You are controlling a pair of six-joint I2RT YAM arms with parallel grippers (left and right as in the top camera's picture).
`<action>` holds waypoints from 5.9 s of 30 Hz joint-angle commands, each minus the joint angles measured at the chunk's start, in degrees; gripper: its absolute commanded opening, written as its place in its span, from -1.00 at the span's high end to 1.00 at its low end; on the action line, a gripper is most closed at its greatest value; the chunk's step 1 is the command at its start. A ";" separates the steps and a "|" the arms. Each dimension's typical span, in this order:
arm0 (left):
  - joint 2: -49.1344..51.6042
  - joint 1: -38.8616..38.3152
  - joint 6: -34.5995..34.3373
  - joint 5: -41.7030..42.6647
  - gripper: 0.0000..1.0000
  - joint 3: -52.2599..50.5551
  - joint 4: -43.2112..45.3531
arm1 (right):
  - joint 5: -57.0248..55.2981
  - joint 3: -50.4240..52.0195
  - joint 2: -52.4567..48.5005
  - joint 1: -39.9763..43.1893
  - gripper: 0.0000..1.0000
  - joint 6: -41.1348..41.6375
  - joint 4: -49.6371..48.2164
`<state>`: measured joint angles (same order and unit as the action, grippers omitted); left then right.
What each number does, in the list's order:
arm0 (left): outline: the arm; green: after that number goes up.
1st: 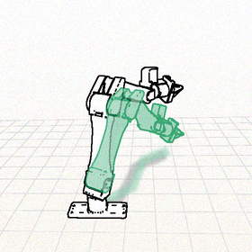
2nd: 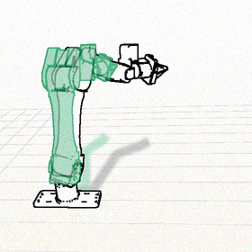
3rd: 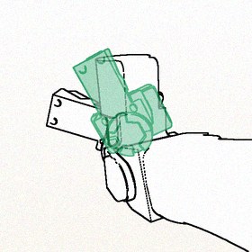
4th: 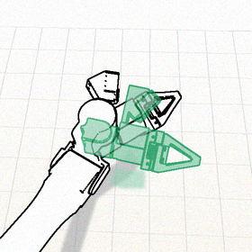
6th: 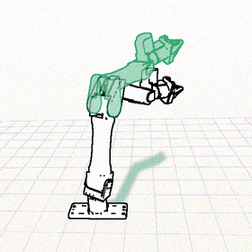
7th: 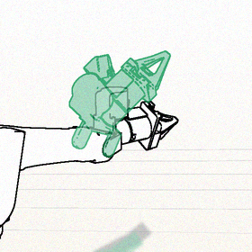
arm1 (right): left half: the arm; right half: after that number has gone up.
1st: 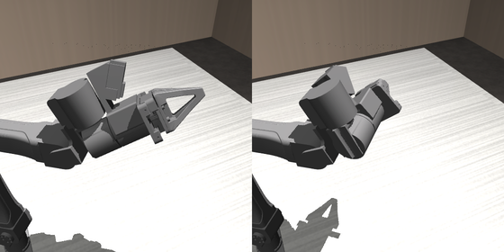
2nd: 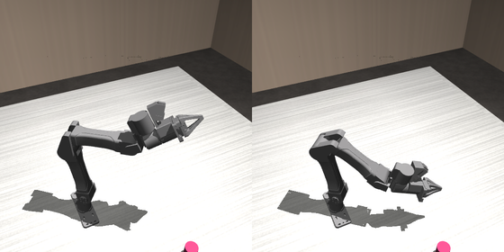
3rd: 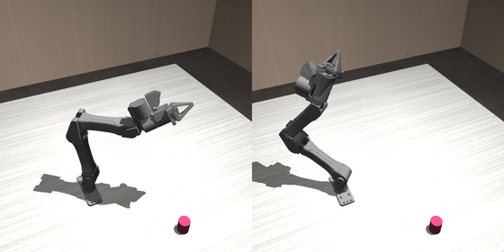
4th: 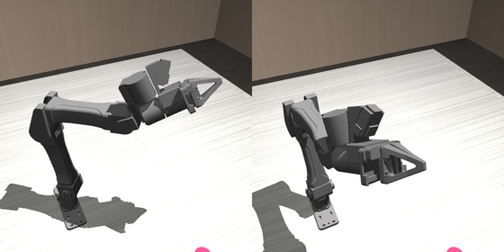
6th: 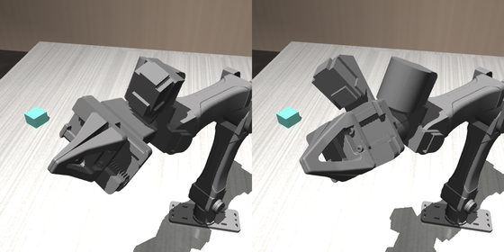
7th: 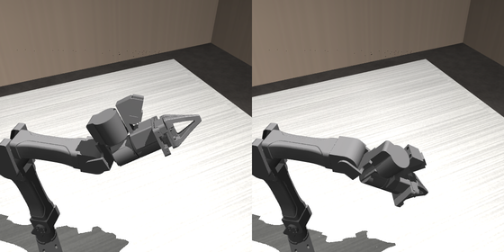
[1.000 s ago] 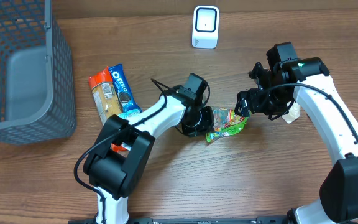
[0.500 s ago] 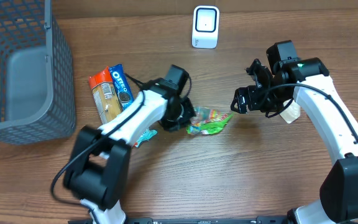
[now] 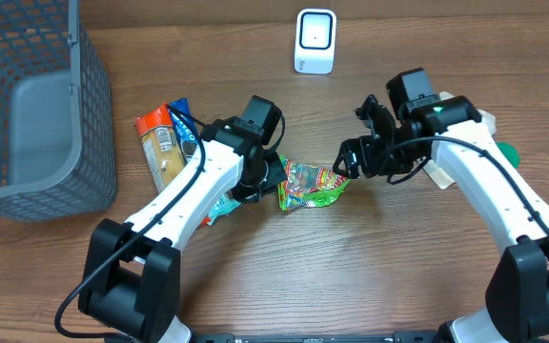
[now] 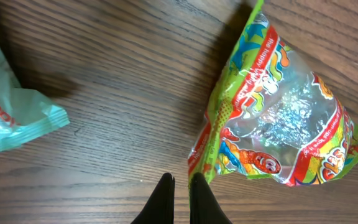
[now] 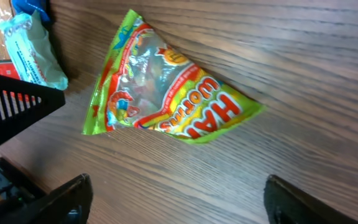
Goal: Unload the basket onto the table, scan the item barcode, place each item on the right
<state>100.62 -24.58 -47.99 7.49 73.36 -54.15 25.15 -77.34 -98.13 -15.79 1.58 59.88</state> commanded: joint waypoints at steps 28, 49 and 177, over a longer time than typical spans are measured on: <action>-0.98 15.23 3.87 -8.57 0.31 16.79 -12.09 | -15.30 0.24 -7.98 -17.44 -1.00 72.17 -14.64; -0.98 15.17 4.09 -9.01 0.27 16.76 -13.16 | -20.94 0.24 -15.26 -17.64 0.05 63.73 -13.07; 26.08 5.07 56.81 40.85 -0.17 15.89 -10.32 | -9.38 -6.95 -2.27 -14.78 0.92 13.14 -1.27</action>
<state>126.45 -18.41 6.24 49.67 89.19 -63.81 13.74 -82.54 -101.95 -30.79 14.98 60.01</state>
